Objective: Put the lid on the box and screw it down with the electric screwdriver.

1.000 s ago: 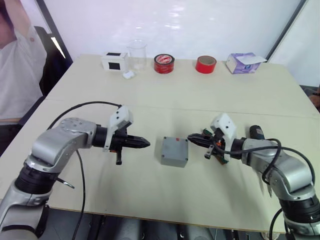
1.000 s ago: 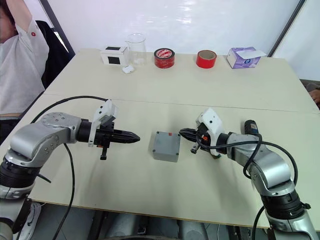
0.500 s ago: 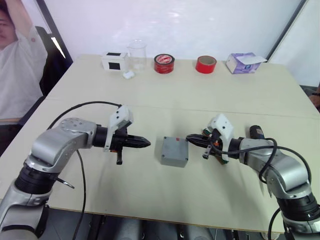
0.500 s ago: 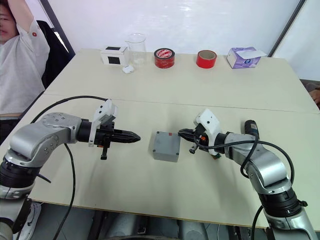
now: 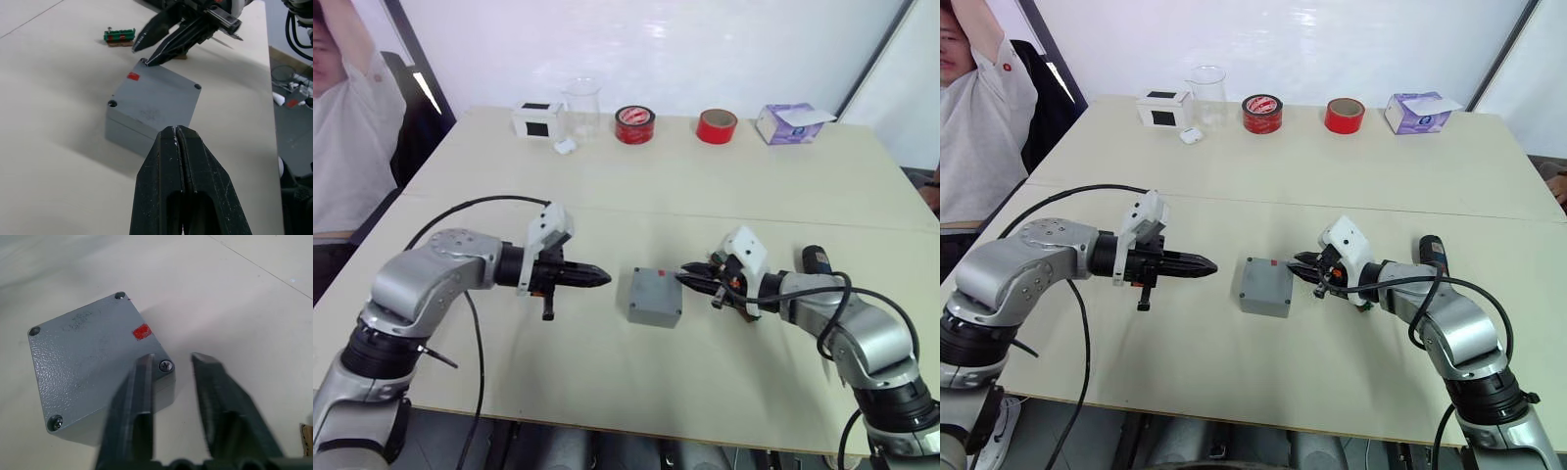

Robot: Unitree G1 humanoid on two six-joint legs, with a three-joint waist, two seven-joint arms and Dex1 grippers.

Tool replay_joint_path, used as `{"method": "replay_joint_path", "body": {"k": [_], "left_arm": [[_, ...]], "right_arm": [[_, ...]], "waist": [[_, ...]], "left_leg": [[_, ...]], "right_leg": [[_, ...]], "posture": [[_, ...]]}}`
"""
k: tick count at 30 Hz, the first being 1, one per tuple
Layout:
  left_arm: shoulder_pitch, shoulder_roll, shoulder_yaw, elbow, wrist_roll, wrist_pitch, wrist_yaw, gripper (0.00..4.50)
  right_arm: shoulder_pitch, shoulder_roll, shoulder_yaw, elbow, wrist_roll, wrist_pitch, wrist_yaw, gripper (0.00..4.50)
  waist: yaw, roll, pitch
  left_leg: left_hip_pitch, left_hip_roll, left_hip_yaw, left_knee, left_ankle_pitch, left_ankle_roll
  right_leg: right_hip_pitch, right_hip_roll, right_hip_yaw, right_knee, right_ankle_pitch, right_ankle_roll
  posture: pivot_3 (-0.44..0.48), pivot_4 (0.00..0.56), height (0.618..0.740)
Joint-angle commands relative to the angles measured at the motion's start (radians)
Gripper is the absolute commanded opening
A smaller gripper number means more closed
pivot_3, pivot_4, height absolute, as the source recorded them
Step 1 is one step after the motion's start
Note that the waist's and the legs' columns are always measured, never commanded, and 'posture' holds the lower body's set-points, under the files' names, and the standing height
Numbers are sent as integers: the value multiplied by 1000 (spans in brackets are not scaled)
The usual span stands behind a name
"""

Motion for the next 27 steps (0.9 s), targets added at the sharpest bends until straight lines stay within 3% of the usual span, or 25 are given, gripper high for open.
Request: {"method": "replay_joint_path", "body": {"k": [1, 5, 6, 9, 11, 15, 20, 27], "left_arm": [[-24, -10, 46, -19, -35, 5, 6, 0], [-23, -21, 49, -20, -42, 3, 8, 0], [-23, -32, 49, -19, -46, -3, 9, 0], [-51, -106, 72, 4, -46, -33, 71, 0], [-62, -147, 77, -5, -8, -60, 141, 0], [-39, -192, 53, -46, 7, -105, 167, 0], [-39, -164, 37, -25, -32, -73, 87, 0], [27, -187, 55, -81, -63, -70, 126, 0]], "right_arm": [[8, -20, -44, -33, 13, -1, 8, 2939], [11, -34, -97, -55, 47, 34, 3, 4357], [-1, -23, -142, -54, 75, 58, -18, 4432], [-66, 11, -262, -23, 125, 89, -91, 4432], [-98, 22, -285, -2, 94, 54, -137, 4432], [-176, 13, -336, 27, 176, 190, -166, 4432], [-291, -93, -382, 130, 221, 310, -145, 4432], [-341, -183, -376, 240, 205, 308, -119, 4432]], "waist": [[0, 0, 0], [1, 0, 0], [1, 0, 0], [1, 0, 0], [2, 0, 0], [0, 0, 0], [1, 0, 0], [1, 0, 0]], "left_leg": [[0, 0, 0, 0, 0, 0], [0, 0, 0, 0, 0, 0], [0, 0, 0, 0, 0, 0], [0, 0, 0, 0, 0, 0], [0, 0, 0, 0, 0, 0], [0, 0, 0, -1, 0, 0], [-1, 0, 0, -1, 0, 0], [-1, 0, 0, -1, 0, 0]], "right_leg": [[0, 0, 0, 0, 0, 0], [0, 0, 0, 0, 0, 0], [0, 0, 0, 0, 0, 0], [0, 0, 0, 0, 0, 0], [0, 0, 0, 0, 0, 0], [0, 0, 0, 0, 0, 0], [-1, -1, 0, 0, 0, 0], [0, -1, 0, -2, 0, 0]], "posture": [[0, 150, 740], [0, 150, 740], [0, 150, 740], [0, 150, 740], [0, 150, 740], [0, 150, 740], [0, 150, 740], [0, 150, 740]]}}
